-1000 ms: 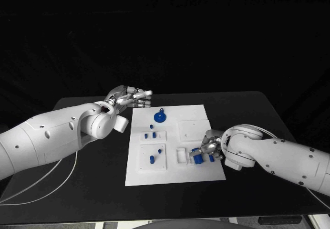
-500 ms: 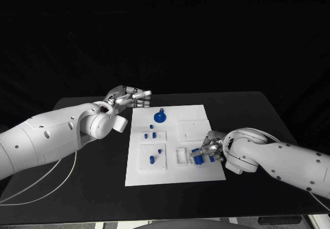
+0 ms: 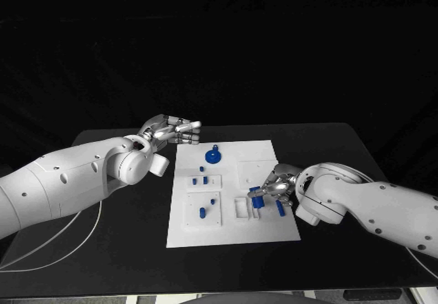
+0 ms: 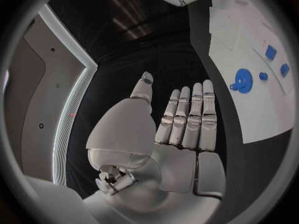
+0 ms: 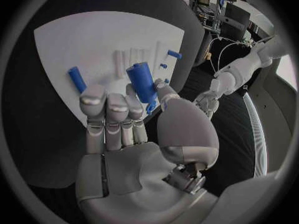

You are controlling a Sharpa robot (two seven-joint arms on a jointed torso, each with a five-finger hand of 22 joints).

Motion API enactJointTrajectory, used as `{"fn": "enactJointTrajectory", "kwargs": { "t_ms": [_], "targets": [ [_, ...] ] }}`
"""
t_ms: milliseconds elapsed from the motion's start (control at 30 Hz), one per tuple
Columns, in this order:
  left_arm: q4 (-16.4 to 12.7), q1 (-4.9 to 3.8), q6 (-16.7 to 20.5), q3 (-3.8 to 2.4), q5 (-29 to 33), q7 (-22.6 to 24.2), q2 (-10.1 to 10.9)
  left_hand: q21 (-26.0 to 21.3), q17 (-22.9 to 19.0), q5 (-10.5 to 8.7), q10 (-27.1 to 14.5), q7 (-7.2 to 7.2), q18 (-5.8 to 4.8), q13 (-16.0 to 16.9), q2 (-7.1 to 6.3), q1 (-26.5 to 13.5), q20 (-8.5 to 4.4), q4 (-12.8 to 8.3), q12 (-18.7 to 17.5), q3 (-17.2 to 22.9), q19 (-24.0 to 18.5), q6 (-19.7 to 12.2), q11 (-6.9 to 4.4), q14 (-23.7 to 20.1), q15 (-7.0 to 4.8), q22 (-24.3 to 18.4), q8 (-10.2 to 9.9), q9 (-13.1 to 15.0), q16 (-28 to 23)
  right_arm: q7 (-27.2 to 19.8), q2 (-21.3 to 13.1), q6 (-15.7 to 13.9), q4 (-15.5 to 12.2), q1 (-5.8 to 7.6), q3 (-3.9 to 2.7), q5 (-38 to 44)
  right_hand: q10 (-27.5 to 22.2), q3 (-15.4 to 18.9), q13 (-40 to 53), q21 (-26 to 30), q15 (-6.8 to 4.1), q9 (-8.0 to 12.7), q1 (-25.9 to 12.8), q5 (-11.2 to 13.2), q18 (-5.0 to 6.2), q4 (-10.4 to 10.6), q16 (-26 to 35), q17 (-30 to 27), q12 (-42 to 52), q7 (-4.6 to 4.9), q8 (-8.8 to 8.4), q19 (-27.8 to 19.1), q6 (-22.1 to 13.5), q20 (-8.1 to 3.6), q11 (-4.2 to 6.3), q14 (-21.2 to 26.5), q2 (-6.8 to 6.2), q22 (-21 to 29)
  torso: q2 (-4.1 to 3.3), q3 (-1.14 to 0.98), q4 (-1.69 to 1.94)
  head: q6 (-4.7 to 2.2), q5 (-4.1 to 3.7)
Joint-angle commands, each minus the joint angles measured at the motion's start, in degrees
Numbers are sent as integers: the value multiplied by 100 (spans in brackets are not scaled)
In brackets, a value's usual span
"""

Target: Assemble the parts on the task board

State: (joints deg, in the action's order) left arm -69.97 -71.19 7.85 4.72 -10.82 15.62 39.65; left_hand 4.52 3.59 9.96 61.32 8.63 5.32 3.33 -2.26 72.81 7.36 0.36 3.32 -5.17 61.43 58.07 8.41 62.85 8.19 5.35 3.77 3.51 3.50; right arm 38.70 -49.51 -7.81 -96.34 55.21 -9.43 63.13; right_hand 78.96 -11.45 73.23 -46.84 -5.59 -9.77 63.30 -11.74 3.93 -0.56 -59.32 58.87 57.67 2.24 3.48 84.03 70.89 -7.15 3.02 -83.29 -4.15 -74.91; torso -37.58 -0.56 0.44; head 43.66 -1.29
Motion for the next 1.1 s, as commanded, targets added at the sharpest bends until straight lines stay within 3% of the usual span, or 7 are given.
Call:
{"fn": "enactJointTrajectory", "kwargs": {
  "t_ms": [33,200,367,600,967,1100],
  "targets": [
    [-7,-3,-152,2,-81,57,-14,40,4,-16,-41,10,21,3,-38,4,18,35,13,-12,34,-41,18,-7,11,-3,30,7,2,21,44,44,18,21,-9,-236,32,-548,8,-38,-33,-13,86,21,-77,-540,-25,12,21,-88,14,321,120,-1,6,-1,73,-549,-4,5,14,17,8],
    [-4,-4,-141,8,-94,48,-14,40,4,-16,-41,10,21,3,-38,4,18,35,13,-12,34,-41,18,-7,11,-3,30,7,2,129,151,289,128,43,13,-287,29,-535,10,-26,-30,-10,86,20,-77,-540,-23,12,19,-87,15,315,117,0,5,2,76,-547,-8,2,-3,28,51],
    [-4,-4,-139,11,-97,41,-20,48,4,-17,-47,10,22,4,-60,8,19,74,14,13,34,-37,20,-14,14,-22,31,7,2,238,276,592,267,52,121,-270,24,-422,15,-29,-27,-1,58,3,-84,-536,-37,40,18,-84,16,315,108,1,2,1,126,-551,-6,-7,5,39,74],
    [-5,-4,-152,13,-101,25,-21,51,4,-19,-44,8,23,4,-52,4,20,84,15,12,33,-34,19,-18,15,-30,31,7,1,287,471,698,459,55,222,-121,66,-213,82,-48,-35,-10,22,-83,-90,-590,-44,66,120,-98,17,316,133,-5,11,0,234,-554,-8,-15,1,43,89],
    [-5,-4,-168,14,-104,10,-26,51,4,-19,-44,8,23,4,-52,4,20,84,15,12,33,-34,19,-18,15,-30,31,7,1,296,705,650,637,55,266,-23,82,-90,107,-55,-40,-13,-56,73,-95,-442,-40,74,141,-95,17,318,140,-12,10,-1,247,-553,-9,-13,5,47,101],
    [-4,-4,-173,14,-105,0,-25,54,3,-19,-47,9,24,3,-48,-6,23,97,13,6,29,-35,21,-31,19,-42,30,7,0,302,759,764,716,56,271,-12,84,-68,110,-53,-40,-13,-66,95,-96,-382,-32,71,139,-95,17,317,140,-12,9,0,247,-552,-9,-12,0,55,115]
  ]
}}
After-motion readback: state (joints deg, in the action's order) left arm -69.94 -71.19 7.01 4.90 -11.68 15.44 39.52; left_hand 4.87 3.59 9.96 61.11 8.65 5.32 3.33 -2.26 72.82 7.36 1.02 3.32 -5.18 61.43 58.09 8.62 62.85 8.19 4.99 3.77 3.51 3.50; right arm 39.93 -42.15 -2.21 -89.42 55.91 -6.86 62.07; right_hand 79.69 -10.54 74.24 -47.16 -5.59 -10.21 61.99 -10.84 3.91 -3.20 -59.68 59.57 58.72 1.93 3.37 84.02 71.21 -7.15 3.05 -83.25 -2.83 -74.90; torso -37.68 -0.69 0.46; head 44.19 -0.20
